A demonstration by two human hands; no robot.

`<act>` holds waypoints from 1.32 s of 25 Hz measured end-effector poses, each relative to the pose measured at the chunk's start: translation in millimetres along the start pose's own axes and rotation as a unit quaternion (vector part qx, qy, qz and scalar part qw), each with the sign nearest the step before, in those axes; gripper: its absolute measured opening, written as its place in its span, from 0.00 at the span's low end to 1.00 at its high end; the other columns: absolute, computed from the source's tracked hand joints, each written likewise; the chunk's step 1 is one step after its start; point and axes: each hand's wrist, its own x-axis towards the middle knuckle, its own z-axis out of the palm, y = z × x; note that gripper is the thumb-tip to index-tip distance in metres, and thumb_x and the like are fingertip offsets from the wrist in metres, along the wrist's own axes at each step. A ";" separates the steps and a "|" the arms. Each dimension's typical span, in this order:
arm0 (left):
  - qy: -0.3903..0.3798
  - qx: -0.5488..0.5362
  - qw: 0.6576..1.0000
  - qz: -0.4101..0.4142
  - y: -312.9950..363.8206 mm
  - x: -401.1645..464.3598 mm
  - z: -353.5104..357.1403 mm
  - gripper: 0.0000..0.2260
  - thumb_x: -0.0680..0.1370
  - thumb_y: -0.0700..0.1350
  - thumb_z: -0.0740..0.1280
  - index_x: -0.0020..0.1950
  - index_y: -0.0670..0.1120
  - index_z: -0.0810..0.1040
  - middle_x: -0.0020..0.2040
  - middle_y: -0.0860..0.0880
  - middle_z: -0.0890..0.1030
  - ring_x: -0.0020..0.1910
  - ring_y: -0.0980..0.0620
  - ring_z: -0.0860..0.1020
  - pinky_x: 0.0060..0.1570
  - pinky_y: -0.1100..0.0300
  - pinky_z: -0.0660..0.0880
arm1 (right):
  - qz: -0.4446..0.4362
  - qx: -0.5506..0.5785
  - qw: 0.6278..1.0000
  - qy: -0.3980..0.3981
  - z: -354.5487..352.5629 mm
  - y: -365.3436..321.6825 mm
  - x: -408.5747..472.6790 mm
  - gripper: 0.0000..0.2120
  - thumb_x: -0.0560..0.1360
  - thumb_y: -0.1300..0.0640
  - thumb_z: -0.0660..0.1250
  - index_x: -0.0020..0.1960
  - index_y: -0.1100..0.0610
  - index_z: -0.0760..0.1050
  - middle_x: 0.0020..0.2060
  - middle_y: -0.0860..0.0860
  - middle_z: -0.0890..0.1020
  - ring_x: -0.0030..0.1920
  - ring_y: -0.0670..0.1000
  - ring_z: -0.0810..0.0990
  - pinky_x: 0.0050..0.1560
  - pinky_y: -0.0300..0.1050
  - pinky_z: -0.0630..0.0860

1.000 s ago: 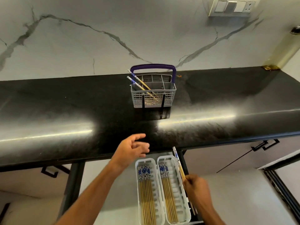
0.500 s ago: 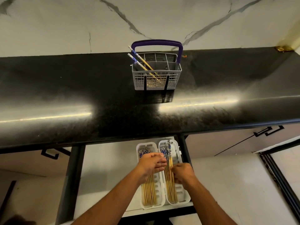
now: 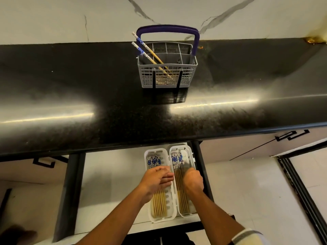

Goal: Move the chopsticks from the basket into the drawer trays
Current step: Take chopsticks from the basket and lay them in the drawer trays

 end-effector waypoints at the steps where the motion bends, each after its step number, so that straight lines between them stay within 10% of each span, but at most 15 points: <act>1: 0.004 -0.021 1.000 -0.003 0.0 -6.2 -10.9 0.09 0.80 0.44 0.66 0.57 0.41 0.80 0.51 0.40 0.86 0.51 0.43 0.85 0.55 0.48 0.81 | 0.001 0.002 1.000 0.000 2.5 -0.2 -0.3 0.13 0.82 0.59 0.58 0.60 0.64 0.77 0.53 0.58 0.83 0.51 0.56 0.84 0.51 0.47 0.81; 5: 0.030 -0.084 0.996 -0.008 -5.7 -29.5 -52.9 0.11 0.81 0.42 0.65 0.60 0.39 0.79 0.52 0.37 0.85 0.53 0.41 0.85 0.56 0.47 0.81 | -0.008 -0.019 1.000 -0.007 12.5 4.3 0.6 0.12 0.82 0.58 0.59 0.58 0.62 0.77 0.47 0.55 0.82 0.41 0.51 0.79 0.45 0.42 0.80; 33: 0.052 -0.143 0.988 0.000 -12.4 -57.8 -85.0 0.12 0.80 0.41 0.65 0.61 0.37 0.77 0.52 0.35 0.85 0.53 0.38 0.84 0.53 0.49 0.82 | -0.081 -0.094 0.992 0.004 7.6 1.4 -7.2 0.11 0.82 0.60 0.60 0.62 0.60 0.75 0.55 0.56 0.83 0.53 0.52 0.84 0.51 0.43 0.81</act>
